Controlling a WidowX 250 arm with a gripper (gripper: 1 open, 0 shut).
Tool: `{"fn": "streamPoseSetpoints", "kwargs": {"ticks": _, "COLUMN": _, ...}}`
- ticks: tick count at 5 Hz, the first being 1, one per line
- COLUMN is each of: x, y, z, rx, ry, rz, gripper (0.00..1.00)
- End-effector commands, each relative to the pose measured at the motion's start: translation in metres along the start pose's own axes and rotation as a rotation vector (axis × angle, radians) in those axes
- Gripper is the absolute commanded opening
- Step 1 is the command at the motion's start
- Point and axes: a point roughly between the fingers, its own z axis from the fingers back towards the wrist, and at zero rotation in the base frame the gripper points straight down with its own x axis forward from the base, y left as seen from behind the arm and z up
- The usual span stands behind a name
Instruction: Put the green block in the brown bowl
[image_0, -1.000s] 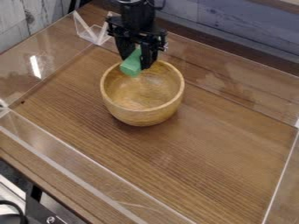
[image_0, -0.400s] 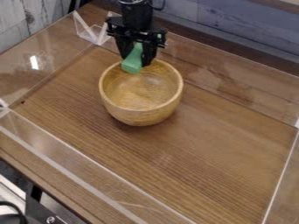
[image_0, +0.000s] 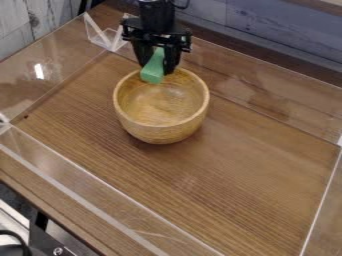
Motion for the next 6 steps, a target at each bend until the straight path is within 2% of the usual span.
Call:
{"fn": "streamPoseSetpoints", "kwargs": {"ticks": 1, "x": 0.014, "y": -0.004, "z": 0.039, "rx": -0.003, "ry": -0.108, "rz": -0.027, "gripper": 0.0}}
{"fn": "streamPoseSetpoints", "kwargs": {"ticks": 3, "x": 0.017, "y": -0.003, "z": 0.038, "rx": -0.019, "ry": -0.134, "rz": -0.032, "gripper": 0.0}}
{"fn": "streamPoseSetpoints", "kwargs": {"ticks": 5, "x": -0.007, "y": -0.038, "z": 0.064, "rx": -0.021, "ry": -0.159, "rz": 0.037, "gripper": 0.0}}
{"fn": "streamPoseSetpoints", "kwargs": {"ticks": 6, "x": -0.017, "y": -0.059, "z": 0.058, "rx": -0.031, "ry": -0.142, "rz": 0.003, "gripper": 0.0}}
